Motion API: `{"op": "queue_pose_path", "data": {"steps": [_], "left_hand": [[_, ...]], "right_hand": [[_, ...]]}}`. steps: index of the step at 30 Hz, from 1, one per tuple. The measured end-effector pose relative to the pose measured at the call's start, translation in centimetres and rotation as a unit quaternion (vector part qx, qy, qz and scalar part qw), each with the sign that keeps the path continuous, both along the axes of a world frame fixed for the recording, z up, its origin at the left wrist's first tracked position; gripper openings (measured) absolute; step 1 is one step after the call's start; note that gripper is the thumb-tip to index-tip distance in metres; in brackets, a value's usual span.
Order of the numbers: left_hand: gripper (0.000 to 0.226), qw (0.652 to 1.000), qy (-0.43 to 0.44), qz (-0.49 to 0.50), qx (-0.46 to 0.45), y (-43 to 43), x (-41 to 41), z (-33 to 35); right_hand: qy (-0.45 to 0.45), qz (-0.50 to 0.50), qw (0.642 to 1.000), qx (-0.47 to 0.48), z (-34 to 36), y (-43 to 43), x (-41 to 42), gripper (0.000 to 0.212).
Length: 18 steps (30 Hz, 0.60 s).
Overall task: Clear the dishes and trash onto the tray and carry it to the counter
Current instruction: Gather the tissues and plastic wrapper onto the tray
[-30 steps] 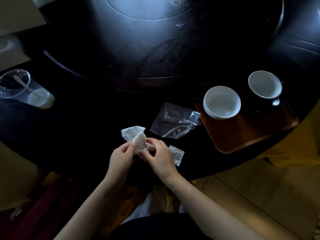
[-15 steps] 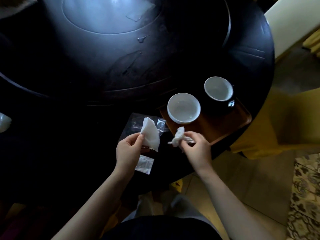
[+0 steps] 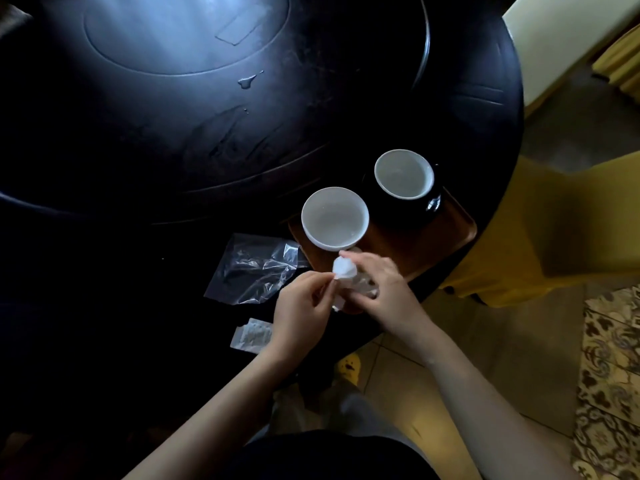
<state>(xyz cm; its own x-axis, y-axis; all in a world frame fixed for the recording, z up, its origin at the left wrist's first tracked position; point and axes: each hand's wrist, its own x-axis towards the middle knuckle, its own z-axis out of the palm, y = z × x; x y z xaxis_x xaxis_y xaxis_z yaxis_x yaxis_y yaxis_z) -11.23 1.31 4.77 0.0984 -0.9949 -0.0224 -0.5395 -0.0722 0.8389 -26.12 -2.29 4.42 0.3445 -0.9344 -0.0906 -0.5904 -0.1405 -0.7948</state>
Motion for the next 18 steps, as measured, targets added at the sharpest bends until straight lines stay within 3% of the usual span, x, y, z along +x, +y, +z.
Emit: {"op": "queue_pose_path", "data": {"steps": [3,6,10,13,15,18], "left_hand": [[0.020,1.000,0.019,-0.024,0.001,-0.3,-0.5,0.0],[0.016,1.000,-0.010,0.018,-0.002,-0.6,0.4,-0.8],[0.036,0.986,-0.162,0.037,0.035,-1.3,5.4,-3.6],[0.054,0.957,-0.271,-0.004,0.107,-1.3,9.1,-5.1],[0.051,0.946,-0.305,-0.029,0.103,-1.2,10.3,-5.7],[0.025,0.947,-0.316,-0.016,0.053,-1.5,10.6,-6.0]], "right_hand": [[-0.077,-0.053,0.995,0.018,-0.4,0.4,0.0,0.016],[-0.054,-0.130,0.989,-0.041,-1.3,0.1,-0.4,0.008],[0.028,-0.173,0.980,-0.094,-2.9,-1.0,-0.7,0.009],[0.091,-0.131,0.980,-0.119,-4.5,-1.3,-0.4,0.013],[0.142,-0.118,0.972,-0.147,-5.1,-1.4,-0.1,0.019],[0.209,-0.158,0.951,-0.165,-5.3,-1.7,0.0,0.031]]}}
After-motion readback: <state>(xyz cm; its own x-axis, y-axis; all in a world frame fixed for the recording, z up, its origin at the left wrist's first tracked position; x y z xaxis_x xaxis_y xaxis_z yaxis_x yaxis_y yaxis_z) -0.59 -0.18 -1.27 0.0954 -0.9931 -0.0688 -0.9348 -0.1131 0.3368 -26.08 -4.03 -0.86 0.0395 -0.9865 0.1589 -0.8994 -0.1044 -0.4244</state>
